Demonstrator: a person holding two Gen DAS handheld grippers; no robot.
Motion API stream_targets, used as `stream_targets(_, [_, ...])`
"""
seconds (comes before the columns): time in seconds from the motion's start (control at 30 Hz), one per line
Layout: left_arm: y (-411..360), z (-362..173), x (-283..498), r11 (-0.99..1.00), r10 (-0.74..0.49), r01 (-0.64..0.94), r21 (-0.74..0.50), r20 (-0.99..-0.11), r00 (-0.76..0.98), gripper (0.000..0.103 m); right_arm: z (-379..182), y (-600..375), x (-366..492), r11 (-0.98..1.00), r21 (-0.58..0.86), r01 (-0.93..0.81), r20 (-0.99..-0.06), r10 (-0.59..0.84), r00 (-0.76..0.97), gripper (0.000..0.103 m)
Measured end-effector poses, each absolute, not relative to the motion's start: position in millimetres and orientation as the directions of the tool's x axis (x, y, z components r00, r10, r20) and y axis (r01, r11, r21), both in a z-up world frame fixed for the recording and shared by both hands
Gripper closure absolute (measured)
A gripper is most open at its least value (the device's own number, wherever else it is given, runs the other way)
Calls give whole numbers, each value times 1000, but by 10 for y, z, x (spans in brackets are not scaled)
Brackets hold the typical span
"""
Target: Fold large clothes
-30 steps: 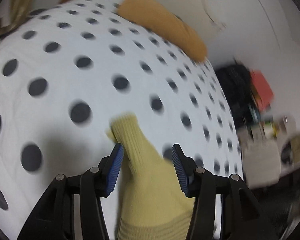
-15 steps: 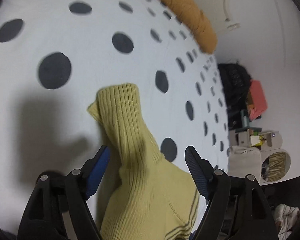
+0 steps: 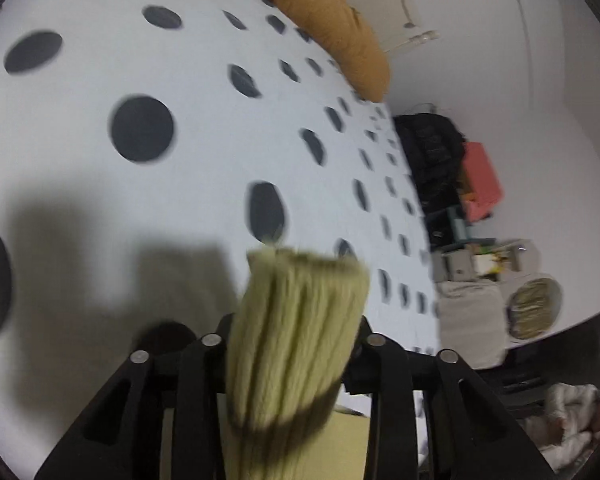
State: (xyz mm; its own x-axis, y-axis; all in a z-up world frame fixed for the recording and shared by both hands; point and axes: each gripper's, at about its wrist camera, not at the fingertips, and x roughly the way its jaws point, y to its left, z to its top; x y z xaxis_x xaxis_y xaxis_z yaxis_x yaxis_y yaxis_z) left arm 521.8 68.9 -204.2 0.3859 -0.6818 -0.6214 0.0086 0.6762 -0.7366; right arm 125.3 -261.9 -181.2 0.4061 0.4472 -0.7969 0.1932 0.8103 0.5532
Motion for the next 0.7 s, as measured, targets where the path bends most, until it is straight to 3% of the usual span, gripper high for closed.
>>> stream_targets(0.1, [1007, -1859, 5359, 707, -579, -68, -704, -631, 516, 62, -1811, -2572, 1236, 818, 545, 185, -801, 442, 403, 59])
stream_targets(0.17, [1250, -1683, 5398, 666, -558, -108, -738, -589, 584, 48, -1778, -2567, 1216, 822, 540, 181, -802, 437, 406, 59])
stream_targets(0.2, [1330, -1602, 5387, 661, -548, -120, -741, -586, 597, 46, -1758, -2571, 1213, 821, 542, 182, -800, 437, 411, 59])
stream_targets(0.33, [1118, -1515, 5094, 785, -538, -67, -616, -731, 420, 49, -1541, -2564, 1236, 812, 565, 146, -761, 445, 473, 58])
stream_targets(0.47, [594, -1693, 4306, 779, -615, 71, -623, -739, 275, 49, -1283, -2380, 1569, 811, 584, 26, -702, 490, 517, 58])
stream_targets(0.53, [436, -1762, 4032, 817, -573, 117, -564, -773, 272, 50, -1281, -2282, 1830, 778, 628, -5, -677, 550, 488, 60])
stream_targets(0.57, [337, -1858, 3946, 872, -488, 133, -470, -825, 285, 56, -1363, -2238, 1983, 765, 644, 8, -684, 571, 453, 68])
stream_targets(0.63, [261, -2026, 3856, 943, -333, 121, -311, -897, 290, 56, -1586, -2229, 2177, 805, 588, 76, -755, 513, 407, 77])
stream_targets(0.67, [278, -2189, 3872, 954, -298, 92, -284, -910, 289, 53, -1731, -2257, 2258, 852, 513, 106, -811, 441, 384, 103])
stream_targets(0.7, [305, -2250, 3850, 955, -295, 61, -289, -914, 279, 50, -1846, -2328, 2299, 856, 505, 112, -818, 433, 379, 103])
